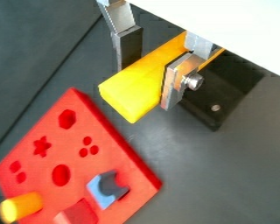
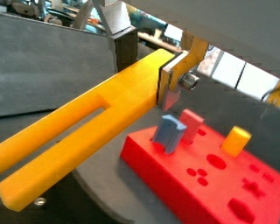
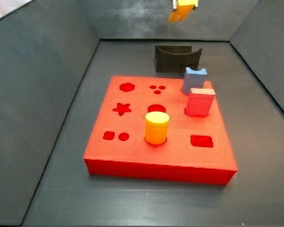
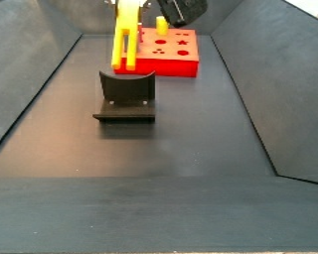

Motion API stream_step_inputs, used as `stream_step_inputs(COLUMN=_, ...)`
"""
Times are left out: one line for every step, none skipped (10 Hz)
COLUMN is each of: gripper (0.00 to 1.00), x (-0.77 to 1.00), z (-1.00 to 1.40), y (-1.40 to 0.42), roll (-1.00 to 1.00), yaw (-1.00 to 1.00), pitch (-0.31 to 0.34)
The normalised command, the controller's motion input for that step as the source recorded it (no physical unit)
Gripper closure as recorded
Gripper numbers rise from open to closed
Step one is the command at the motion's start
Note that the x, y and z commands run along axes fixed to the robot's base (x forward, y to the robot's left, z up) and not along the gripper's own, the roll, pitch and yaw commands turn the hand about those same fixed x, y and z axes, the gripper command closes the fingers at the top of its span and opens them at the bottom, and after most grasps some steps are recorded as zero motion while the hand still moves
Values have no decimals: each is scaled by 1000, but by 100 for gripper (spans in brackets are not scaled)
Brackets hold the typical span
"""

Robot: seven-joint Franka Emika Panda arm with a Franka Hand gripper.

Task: Pick up the square-circle object. Move up. Place the square-circle object on the fixture. Regrasp the square-circle object. Move to above the board. Insert the square-circle object.
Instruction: Place the square-circle object on the fixture.

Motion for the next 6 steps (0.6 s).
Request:
stream_step_inputs(gripper=100, x=83, z=-29, y=43, roll=-1000, yaw=-44, pitch=434)
stream_step_inputs(gripper=100, x=84, z=-26, y=44, roll=-969, yaw=-106, pitch=441)
stream_step_inputs(gripper=100, x=93, z=-27, y=47, roll=-794, yaw=-187, pitch=386)
stream_step_inputs(gripper=100, x=96, z=-26, y=49, roll=-565, yaw=-275, pitch=299)
stream_step_inputs(gripper=100, x=93, z=-28, y=50, roll=-346, yaw=-329, pitch=199)
stream_step_inputs(gripper=100, x=90, z=-16, y=41, roll=-268, yaw=-334, pitch=147)
